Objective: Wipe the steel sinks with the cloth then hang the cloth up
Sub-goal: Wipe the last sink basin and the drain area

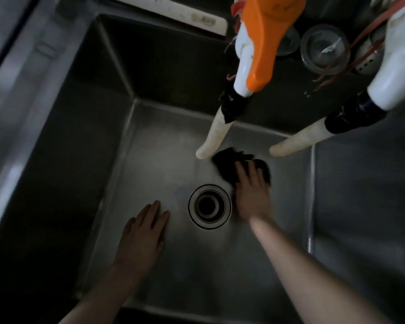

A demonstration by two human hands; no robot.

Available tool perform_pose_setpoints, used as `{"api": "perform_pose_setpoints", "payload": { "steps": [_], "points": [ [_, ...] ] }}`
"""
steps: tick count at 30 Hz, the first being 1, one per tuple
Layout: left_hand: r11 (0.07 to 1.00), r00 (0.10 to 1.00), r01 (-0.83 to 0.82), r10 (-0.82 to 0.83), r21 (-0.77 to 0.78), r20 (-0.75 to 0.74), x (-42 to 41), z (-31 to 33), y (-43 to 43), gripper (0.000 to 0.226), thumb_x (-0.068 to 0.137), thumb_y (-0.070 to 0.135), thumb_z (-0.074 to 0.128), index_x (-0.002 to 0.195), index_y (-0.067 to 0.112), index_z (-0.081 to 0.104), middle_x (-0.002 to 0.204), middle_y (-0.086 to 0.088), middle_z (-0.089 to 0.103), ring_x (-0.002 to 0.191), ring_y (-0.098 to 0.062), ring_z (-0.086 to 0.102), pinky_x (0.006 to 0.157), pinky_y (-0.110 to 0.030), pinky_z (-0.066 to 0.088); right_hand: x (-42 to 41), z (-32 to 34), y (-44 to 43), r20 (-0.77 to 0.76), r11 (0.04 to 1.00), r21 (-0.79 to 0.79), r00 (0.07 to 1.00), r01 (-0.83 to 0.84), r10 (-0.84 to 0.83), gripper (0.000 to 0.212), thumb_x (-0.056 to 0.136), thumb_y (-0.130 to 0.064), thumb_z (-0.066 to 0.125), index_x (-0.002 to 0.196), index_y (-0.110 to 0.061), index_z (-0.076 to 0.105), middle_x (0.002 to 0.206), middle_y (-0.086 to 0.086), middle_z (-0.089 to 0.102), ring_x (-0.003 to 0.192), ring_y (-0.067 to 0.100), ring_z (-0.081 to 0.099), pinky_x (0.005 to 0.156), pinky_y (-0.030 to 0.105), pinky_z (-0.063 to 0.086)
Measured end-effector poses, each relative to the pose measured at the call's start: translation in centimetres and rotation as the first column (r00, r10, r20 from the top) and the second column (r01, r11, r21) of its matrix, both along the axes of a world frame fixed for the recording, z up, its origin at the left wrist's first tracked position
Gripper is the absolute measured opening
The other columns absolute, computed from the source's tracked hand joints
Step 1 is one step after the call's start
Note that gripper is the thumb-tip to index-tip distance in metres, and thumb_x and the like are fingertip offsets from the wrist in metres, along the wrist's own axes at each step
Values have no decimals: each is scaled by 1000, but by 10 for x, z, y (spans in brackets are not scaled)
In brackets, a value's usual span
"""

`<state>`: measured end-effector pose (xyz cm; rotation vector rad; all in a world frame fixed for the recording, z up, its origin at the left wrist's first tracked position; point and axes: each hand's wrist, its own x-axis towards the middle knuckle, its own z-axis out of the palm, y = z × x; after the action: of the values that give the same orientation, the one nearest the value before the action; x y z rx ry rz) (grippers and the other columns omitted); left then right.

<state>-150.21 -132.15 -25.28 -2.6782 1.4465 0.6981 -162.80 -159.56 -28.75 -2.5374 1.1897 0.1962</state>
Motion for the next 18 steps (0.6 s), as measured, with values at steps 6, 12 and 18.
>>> {"api": "perform_pose_setpoints", "payload": {
  "steps": [6,12,18],
  "points": [
    [999,999,-44,44,11,0,13,-6,4,86,54,25,85,132,22,50,145,-12,43,126,-34,47,86,-54,52,-13,5,-65,-100,909,-13,904,416,-415,55,100,-31,34,151,-33,13,161,2,7,145,32,8,115,51,15],
    [998,998,-54,53,-26,-44,18,-9,7,82,59,28,82,133,22,48,146,-11,41,126,-34,45,83,-52,53,78,7,-27,5,980,-33,980,199,-199,57,99,-34,33,150,-37,9,161,0,5,146,29,4,115,52,9],
    [968,976,-217,210,-123,-64,25,11,8,58,81,27,59,137,20,46,148,-11,38,133,-30,39,96,-48,47,159,-3,53,23,977,35,978,-208,207,57,95,-33,35,147,-45,15,160,-2,11,146,33,5,112,60,14]
  ]
}}
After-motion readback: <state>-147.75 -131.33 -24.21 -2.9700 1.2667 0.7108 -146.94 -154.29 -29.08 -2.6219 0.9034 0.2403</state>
